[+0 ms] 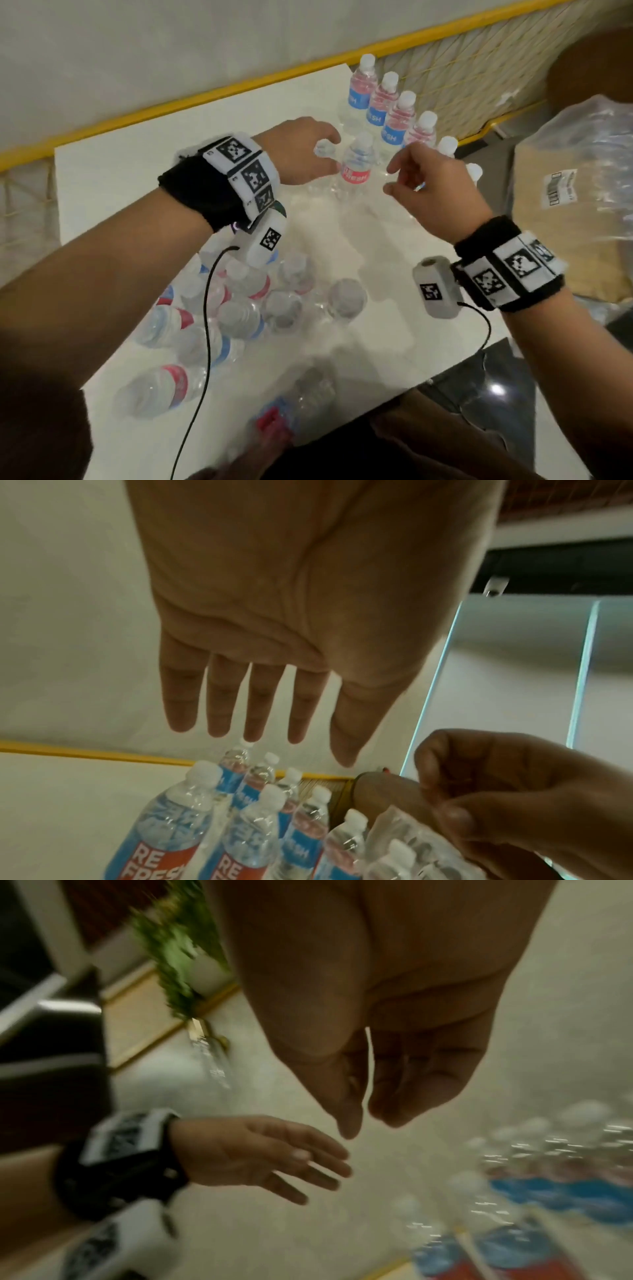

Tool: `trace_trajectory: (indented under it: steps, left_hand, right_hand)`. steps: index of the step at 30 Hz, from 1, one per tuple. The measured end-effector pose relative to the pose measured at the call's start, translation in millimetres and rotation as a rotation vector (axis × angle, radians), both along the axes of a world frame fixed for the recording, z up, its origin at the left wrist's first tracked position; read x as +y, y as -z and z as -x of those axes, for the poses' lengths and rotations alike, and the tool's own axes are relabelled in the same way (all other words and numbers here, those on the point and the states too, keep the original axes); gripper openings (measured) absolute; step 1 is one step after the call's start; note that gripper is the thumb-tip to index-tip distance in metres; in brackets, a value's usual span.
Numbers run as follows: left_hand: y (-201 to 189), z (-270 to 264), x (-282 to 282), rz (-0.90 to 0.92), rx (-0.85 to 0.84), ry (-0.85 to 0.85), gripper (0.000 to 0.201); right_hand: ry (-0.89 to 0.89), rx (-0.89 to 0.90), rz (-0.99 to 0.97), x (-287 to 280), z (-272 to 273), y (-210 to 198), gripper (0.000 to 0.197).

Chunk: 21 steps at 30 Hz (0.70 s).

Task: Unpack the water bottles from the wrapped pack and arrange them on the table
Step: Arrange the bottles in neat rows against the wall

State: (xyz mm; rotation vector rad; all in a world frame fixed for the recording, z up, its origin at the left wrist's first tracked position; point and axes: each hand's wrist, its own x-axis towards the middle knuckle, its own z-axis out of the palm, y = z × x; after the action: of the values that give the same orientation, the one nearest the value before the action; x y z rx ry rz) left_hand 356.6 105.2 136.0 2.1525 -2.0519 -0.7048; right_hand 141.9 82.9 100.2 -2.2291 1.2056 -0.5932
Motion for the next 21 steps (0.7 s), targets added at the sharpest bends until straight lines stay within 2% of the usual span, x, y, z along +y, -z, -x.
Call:
trace_trajectory:
  steps: [2, 5, 8, 11, 13, 15, 18, 21]
  left_hand:
    - [-5, -3, 37, 0.027, 0.043, -0.005, 0.049]
    - [7, -13, 83, -0.043, 0.048, 0.014, 0.055]
    - [34, -19, 111, -0.253, -0.07, 0.132, 0.068]
    - [49, -20, 124, -0.278, -0.161, 0.191, 0.074]
    - [51, -21, 127, -0.238, -0.155, 0.19, 0.073]
    - [51, -20, 127, -0.216, -0.164, 0.196, 0.071]
    - [49, -14, 127, -0.202, -0.188, 0.199, 0.071]
    - [45, -12, 121, -0.189, -0.092, 0.188, 0.071]
  right_hand:
    - [-0.198, 0.001, 0.013, 46, 0, -21, 0.014]
    - [-0.503, 0.137, -0.024, 114, -10, -14, 0.013]
    - [-0.786, 0.381, -0.189, 169, -27, 32, 0.022]
    - [-0.948, 0.663, -0.213, 197, -37, 90, 0.046]
    - [-1.009, 0.826, -0.158, 207, -41, 120, 0.069]
    - [-1.028, 0.905, -0.099, 213, -46, 136, 0.079]
    - [-0.977, 0.826, -0.013, 210, -48, 144, 0.073]
    - [-0.88, 0.634, -0.04, 194, -38, 140, 0.068]
